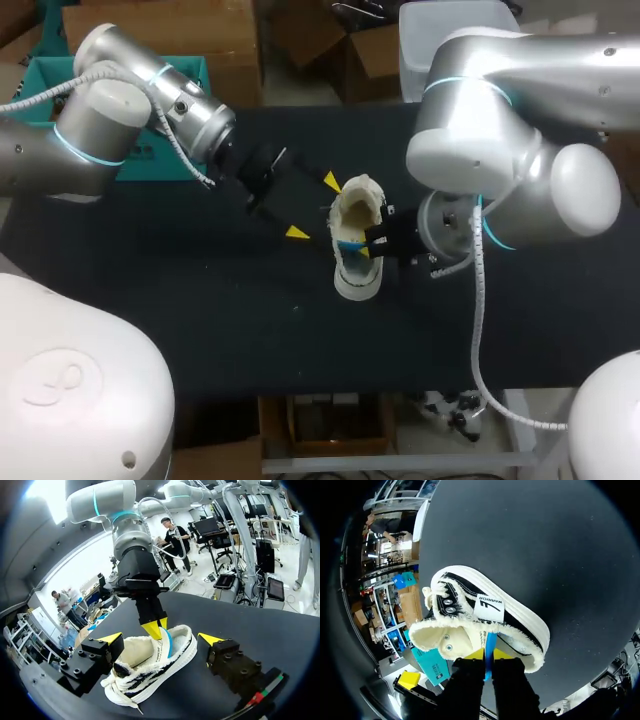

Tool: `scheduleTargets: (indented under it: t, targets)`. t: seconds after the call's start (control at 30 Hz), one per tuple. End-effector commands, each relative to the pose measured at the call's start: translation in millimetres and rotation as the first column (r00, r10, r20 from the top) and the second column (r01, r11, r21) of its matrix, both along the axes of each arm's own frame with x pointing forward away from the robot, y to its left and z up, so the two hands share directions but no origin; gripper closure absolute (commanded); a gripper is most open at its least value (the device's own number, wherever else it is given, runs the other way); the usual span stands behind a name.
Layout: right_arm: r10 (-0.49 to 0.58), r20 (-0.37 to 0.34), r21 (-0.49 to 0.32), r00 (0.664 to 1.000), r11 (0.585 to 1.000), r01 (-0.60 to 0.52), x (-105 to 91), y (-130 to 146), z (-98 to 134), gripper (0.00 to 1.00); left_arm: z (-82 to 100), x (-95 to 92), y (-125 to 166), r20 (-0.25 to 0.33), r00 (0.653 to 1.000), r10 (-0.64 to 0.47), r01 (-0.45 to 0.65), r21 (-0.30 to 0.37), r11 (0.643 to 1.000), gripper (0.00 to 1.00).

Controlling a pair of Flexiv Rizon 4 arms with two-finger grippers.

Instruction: Open the shoe tongue, take the insole out of the shoe, put the insole back into the shoe, and pack the shoe into the shoebox

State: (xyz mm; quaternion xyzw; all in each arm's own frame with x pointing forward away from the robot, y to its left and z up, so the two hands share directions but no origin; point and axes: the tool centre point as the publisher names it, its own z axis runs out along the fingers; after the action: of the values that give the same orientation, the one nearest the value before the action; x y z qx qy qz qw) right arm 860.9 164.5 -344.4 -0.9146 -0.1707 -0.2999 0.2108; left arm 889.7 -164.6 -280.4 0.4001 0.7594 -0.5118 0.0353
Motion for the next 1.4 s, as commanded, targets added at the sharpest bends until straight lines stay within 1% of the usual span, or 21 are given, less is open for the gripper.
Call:
scheduleTargets:
  t: [0.03,0.2,0.27,0.3,0.4,0.63,0.73,0.8,1.0,1.03,1.07,1.1,1.13,1.2,1.27,1.3,1.37,1.4]
  targets:
    - [-0.195,0.085,-0.251,0.977,0.945,0.211,-4.4,6.1,6.6,1.00,-0.7,-1.4,0.0,-0.005,1.000,0.003,-0.003,0.006,1.000,0.00]
    - [-0.227,0.087,-0.284,0.970,0.928,0.243,-8.9,-0.9,4.1,1.00,1.2,-3.4,0.1,-0.044,0.999,-0.006,0.008,0.040,0.999,0.00]
    - [-0.235,0.087,-0.298,0.968,0.921,0.250,-9.0,-2.0,1.4,1.00,2.8,-4.8,0.3,-0.072,0.997,-0.019,0.023,0.059,0.998,0.00]
    - [-0.243,0.086,-0.314,0.966,0.914,0.257,-8.7,-2.4,-0.6,1.00,3.9,-5.5,0.6,-0.080,0.997,-0.021,0.027,0.066,0.997,0.00]
    - [-0.246,0.092,-0.324,0.965,0.909,0.263,-8.7,-3.5,-4.2,1.00,6.4,-6.6,1.7,-0.094,0.995,-0.023,0.031,0.084,0.996,0.00]
    - [-0.248,0.119,-0.334,0.961,0.902,0.274,-16.1,-6.0,-10.5,1.00,10.7,-8.8,7.2,-0.106,0.994,-0.015,0.025,0.088,0.996,0.00]
    - [-0.254,0.128,-0.324,0.959,0.903,0.282,-20.9,-10.9,-12.0,1.00,10.9,-9.9,7.7,-0.102,0.995,-0.011,0.020,0.089,0.996,0.00]
    - [-0.253,0.130,-0.301,0.959,0.911,0.281,-22.6,-15.3,-14.0,1.00,10.9,-10.9,8.0,-0.099,0.995,-0.010,0.019,0.089,0.996,0.00]
    - [-0.236,0.122,-0.269,0.964,0.927,0.261,-18.8,-21.1,-23.8,1.00,12.2,-16.0,10.0,-0.085,0.996,-0.003,0.010,0.085,0.996,0.00]
    - [-0.231,0.121,-0.263,0.965,0.930,0.256,-18.0,-21.1,-25.1,0.98,12.6,-16.7,10.4,-0.084,0.996,-0.002,0.010,0.084,0.996,0.00]
    - [-0.228,0.120,-0.261,0.966,0.932,0.252,-17.3,-20.6,-26.1,0.80,13.0,-17.5,10.9,-0.082,0.997,0.000,0.007,0.084,0.996,0.00]
    - [-0.226,0.120,-0.261,0.967,0.933,0.250,-16.9,-19.8,-26.8,0.67,13.5,-18.3,11.4,-0.081,0.997,0.001,0.005,0.084,0.996,0.00]
    - [-0.222,0.119,-0.258,0.968,0.934,0.246,-16.8,-19.4,-27.3,0.58,13.8,-18.7,11.9,-0.080,0.997,0.005,0.002,0.083,0.997,0.00]
    - [-0.220,0.117,-0.257,0.969,0.935,0.243,-17.5,-18.1,-26.9,0.48,14.3,-19.2,12.6,-0.081,0.997,0.008,-0.002,0.082,0.997,0.00]
    - [-0.217,0.116,-0.260,0.969,0.935,0.240,-20.4,-16.5,-23.0,0.22,14.7,-19.6,13.1,-0.083,0.997,0.011,-0.004,0.081,0.997,0.00]
    - [-0.215,0.117,-0.265,0.970,0.934,0.239,-22.3,-15.6,-20.2,0.13,14.9,-19.9,13.4,-0.083,0.996,0.011,-0.004,0.080,0.997,0.00]
    - [-0.212,0.122,-0.268,0.970,0.934,0.238,-26.2,-14.1,-14.9,0.04,15.2,-20.3,13.6,-0.086,0.996,0.012,-0.005,0.079,0.997,0.00]
    - [-0.210,0.127,-0.270,0.970,0.933,0.237,-28.6,-13.1,-11.8,0.05,15.4,-20.6,13.6,-0.087,0.996,0.011,-0.004,0.078,0.997,0.00]
